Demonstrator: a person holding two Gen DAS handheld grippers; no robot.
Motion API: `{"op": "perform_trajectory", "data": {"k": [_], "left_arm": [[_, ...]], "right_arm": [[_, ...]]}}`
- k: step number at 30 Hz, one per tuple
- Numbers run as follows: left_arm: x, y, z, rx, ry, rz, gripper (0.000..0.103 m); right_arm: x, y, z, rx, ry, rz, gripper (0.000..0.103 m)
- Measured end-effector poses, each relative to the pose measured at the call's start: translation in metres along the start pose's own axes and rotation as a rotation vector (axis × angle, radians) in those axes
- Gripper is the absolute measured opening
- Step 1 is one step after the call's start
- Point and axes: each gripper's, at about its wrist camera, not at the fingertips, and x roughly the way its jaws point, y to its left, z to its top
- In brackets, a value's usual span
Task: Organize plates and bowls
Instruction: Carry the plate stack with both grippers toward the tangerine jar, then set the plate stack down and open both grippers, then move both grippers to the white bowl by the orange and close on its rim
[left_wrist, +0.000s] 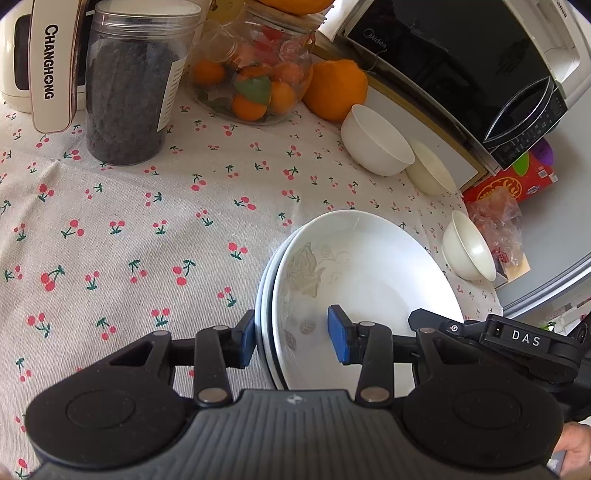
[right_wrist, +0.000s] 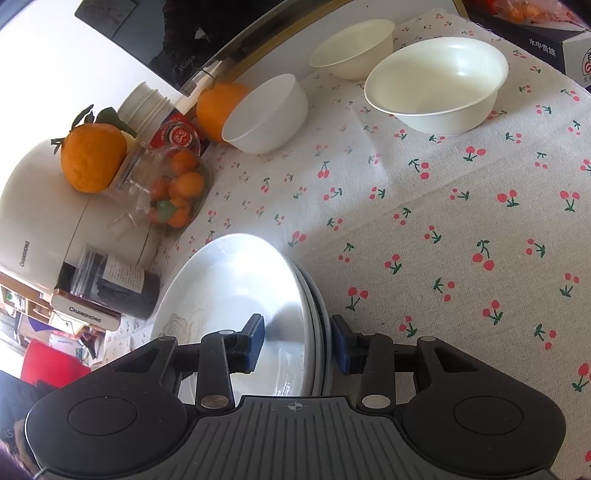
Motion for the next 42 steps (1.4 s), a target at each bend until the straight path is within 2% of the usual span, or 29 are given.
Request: {"op": "perform_trajectory", "data": {"k": [5,7,8,9,10,11,12,13,15,18,22,29,38,42], "left_arm": [[0.003,0.0,0.003,0.0,0.017,0.002,0.039],[0.002,-0.004,0.006,0.038,0.013,0.019,0.039],[0.0,-0.007,0.007,0.062,0.001,0.039,0.049],[-0.001,-0.009,0.009,0.077,-0.007,0.055,0.063],[-0.003,-0.01,0.01,0.085,-0.015,0.065,0.069],[-0.004,-0.01,0.011,0.088,-0.022,0.076,0.075],[-0.006,-0.011,0.013,0.091,-0.027,0.082,0.076],[-0.006,-0.012,0.014,0.097,-0.027,0.085,0.077],[-0.007,-0.015,0.016,0.111,-0.029,0.104,0.088],[-0.009,-0.021,0.019,0.137,-0.046,0.152,0.097],[-0.01,-0.031,0.022,0.169,-0.074,0.231,0.101],[-0.01,-0.056,0.034,0.296,-0.11,0.289,0.102],[0.006,-0.08,0.068,0.335,-0.103,0.293,0.103],[0.021,-0.086,0.092,0.295,-0.098,0.277,0.103]], "right_arm": [[0.001,-0.001,0.002,0.004,0.01,0.003,0.04],[0.002,0.0,0.005,-0.013,0.024,-0.009,0.042],[0.001,0.001,0.007,-0.025,0.026,-0.016,0.048],[-0.001,0.001,0.009,-0.027,0.019,-0.022,0.059],[-0.002,0.001,0.01,-0.024,0.012,-0.026,0.064],[-0.004,0.0,0.012,-0.019,0.007,-0.029,0.074],[-0.005,0.0,0.013,-0.015,0.003,-0.031,0.08],[-0.006,0.0,0.015,-0.013,0.001,-0.031,0.082],[-0.009,0.002,0.018,-0.019,-0.006,-0.034,0.087],[-0.012,0.008,0.023,-0.059,-0.025,-0.056,0.093],[-0.013,0.023,0.031,-0.181,-0.053,-0.11,0.095],[-0.017,0.044,0.05,-0.304,-0.097,-0.135,0.097],[-0.017,0.045,0.096,-0.227,-0.167,-0.085,0.101],[-0.012,0.035,0.121,-0.136,-0.182,-0.024,0.101]]}}
